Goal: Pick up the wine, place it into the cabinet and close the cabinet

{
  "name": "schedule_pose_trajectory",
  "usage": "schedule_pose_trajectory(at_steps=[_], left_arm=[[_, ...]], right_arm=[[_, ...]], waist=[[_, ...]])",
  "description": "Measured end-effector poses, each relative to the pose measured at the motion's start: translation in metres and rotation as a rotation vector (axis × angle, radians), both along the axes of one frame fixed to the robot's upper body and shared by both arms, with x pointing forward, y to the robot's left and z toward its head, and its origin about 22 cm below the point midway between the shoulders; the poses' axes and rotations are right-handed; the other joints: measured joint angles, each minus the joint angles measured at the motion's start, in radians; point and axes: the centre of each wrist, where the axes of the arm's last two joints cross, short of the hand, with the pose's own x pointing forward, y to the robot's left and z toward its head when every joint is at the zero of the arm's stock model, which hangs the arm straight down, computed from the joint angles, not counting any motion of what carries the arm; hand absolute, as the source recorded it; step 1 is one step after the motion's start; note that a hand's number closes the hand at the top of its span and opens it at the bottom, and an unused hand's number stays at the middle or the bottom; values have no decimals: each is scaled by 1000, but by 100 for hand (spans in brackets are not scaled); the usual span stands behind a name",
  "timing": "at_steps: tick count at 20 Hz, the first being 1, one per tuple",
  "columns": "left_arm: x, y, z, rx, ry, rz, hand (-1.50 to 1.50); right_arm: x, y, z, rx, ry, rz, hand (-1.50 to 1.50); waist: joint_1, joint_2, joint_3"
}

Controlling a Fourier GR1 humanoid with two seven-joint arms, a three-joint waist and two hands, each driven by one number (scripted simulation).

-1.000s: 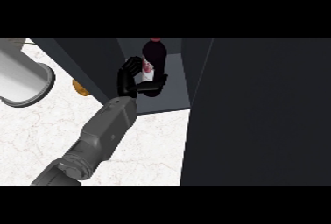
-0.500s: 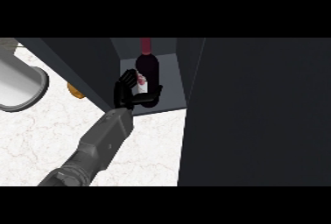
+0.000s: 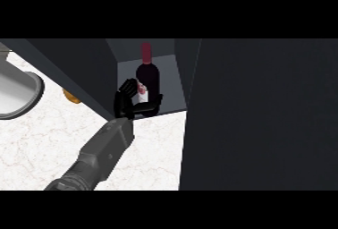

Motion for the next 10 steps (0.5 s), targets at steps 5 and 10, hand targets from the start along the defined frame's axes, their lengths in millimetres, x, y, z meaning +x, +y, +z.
schedule_pose_trajectory(at_steps=[5, 10], left_arm=[[3, -2, 4, 21, -10, 3, 150], [8, -7, 11, 25, -17, 14, 150]], right_arm=[[1, -1, -2, 1, 8, 3, -150], [1, -2, -6, 1, 11, 5, -150]], waist=[[-2, 1, 0], [-8, 3, 0]])
